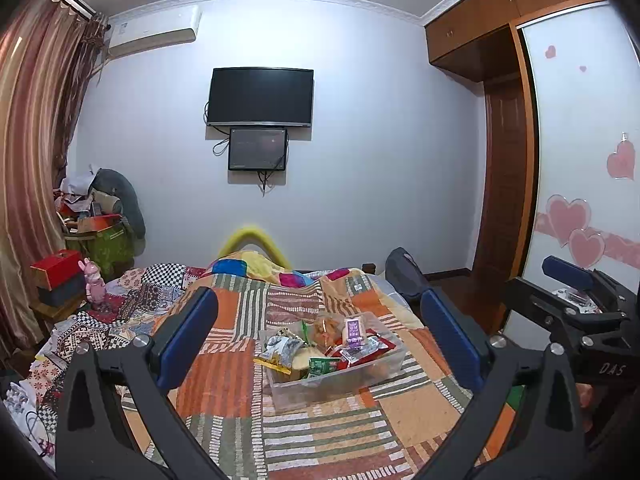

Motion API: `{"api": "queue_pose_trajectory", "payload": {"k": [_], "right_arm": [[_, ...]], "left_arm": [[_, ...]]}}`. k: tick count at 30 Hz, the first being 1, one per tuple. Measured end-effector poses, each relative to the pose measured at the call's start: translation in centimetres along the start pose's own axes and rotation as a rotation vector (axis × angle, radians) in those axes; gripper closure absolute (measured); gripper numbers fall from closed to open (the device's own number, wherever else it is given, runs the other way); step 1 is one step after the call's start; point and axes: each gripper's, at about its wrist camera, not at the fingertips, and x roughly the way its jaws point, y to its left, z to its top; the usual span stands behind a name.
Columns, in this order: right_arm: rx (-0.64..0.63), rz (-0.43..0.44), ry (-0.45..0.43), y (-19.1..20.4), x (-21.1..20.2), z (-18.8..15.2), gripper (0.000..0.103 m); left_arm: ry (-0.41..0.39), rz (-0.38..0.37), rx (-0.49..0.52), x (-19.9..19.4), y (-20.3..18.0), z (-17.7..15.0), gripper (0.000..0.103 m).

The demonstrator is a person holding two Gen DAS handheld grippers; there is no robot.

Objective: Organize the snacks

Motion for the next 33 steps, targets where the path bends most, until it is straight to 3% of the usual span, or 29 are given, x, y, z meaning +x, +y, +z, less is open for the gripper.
{"api": "queue_pose_trajectory", "payload": {"k": [33], "right_arm": [[0.006,-0.014,0.013,-0.3,-0.8,-1.0,0.0]], "left_arm": [[0.017,-0.024,-0.003,0.4,-0.4,-0.4,0.0]]}}
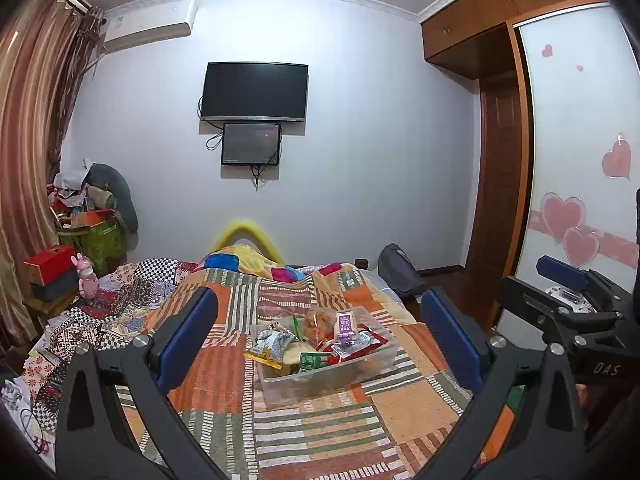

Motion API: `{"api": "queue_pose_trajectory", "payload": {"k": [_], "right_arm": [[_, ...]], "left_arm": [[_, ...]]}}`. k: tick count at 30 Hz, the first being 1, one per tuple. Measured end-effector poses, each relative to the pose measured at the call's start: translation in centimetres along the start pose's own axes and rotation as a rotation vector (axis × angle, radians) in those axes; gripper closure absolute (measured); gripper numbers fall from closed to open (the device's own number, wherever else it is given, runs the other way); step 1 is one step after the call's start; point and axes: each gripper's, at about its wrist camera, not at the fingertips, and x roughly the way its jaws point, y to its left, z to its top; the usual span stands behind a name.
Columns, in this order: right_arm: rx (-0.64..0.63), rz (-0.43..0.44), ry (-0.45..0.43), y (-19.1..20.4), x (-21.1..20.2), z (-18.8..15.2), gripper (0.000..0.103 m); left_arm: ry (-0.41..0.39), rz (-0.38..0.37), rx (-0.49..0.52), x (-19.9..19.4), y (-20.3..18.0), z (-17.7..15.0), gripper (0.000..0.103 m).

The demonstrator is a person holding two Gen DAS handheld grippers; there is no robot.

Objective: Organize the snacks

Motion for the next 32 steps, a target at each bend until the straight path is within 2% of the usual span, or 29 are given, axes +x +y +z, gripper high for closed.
{"api": "queue_pose_trajectory", "payload": {"k": [32], "right_arm": [[0.004,0.005,0.018,-0.12,-0.03,-0.24,0.0]], "left_arm": [[0.033,-0.02,-0.018,0.82,-0.04,-0.13,0.0]]}}
